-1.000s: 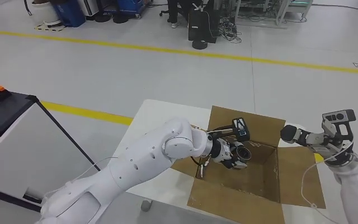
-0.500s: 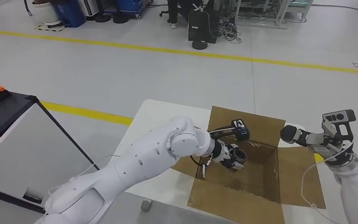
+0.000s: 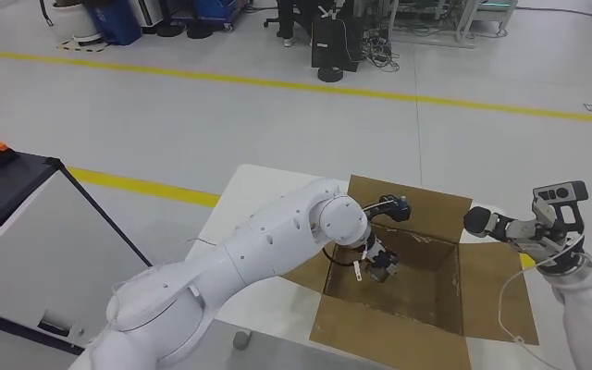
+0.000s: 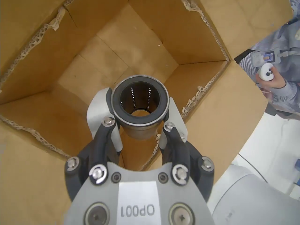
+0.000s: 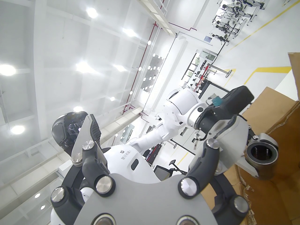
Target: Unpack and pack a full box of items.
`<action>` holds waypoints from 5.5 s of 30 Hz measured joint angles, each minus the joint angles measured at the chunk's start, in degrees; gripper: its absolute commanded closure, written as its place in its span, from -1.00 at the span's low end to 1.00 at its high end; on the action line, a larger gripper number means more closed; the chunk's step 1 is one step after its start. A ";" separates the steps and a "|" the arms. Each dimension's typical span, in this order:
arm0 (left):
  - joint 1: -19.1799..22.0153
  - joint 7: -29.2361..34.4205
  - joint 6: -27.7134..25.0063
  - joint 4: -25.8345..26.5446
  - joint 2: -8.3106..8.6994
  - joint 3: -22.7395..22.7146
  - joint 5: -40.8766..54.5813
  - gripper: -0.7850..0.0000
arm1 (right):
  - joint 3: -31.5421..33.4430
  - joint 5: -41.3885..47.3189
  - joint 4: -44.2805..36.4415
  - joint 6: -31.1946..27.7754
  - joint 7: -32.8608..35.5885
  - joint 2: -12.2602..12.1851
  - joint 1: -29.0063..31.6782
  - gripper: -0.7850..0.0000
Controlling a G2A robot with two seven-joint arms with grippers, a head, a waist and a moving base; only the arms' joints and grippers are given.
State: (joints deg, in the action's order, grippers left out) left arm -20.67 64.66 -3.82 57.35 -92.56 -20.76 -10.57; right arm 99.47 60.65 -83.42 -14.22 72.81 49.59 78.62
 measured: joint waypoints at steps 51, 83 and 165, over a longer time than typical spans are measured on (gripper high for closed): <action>0.38 5.33 25.11 -16.13 -9.69 2.89 0.75 0.99 | 0.00 0.00 0.00 0.00 0.00 0.00 0.00 -1.00; 4.05 5.50 22.11 -31.56 -18.51 3.37 -2.69 -1.00 | 0.00 0.00 0.00 0.00 0.00 0.00 0.00 -1.00; -60.62 -0.88 43.64 66.32 11.95 -53.66 -63.35 -1.00 | 0.00 0.00 0.00 0.00 0.00 0.00 0.00 -1.00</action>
State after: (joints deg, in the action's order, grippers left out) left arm -81.29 63.78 39.82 123.67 -80.61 -74.42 -73.92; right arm 99.47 60.65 -83.42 -14.22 72.81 49.59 78.62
